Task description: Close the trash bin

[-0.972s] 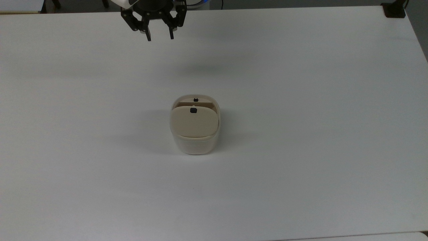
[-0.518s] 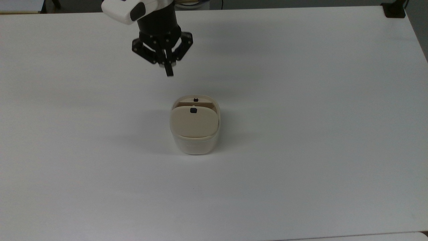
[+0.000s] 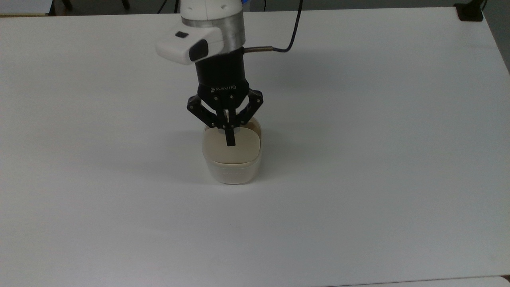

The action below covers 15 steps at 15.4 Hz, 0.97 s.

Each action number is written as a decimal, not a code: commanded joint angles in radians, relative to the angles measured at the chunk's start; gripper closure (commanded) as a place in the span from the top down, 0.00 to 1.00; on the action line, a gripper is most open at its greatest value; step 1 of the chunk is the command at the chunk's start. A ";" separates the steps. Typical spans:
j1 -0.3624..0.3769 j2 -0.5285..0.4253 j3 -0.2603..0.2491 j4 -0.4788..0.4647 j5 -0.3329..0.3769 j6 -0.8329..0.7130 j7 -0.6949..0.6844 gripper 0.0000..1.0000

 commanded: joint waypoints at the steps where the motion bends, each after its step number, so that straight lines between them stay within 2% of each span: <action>1: 0.014 0.028 -0.008 0.025 -0.025 -0.001 0.010 0.00; 8: 0.006 -0.004 -0.008 -0.006 -0.036 -0.274 -0.097 0.00; 11: 0.003 -0.009 -0.008 -0.026 -0.038 -0.328 -0.106 0.00; 15: 0.003 0.002 -0.008 -0.070 -0.041 -0.326 -0.129 0.00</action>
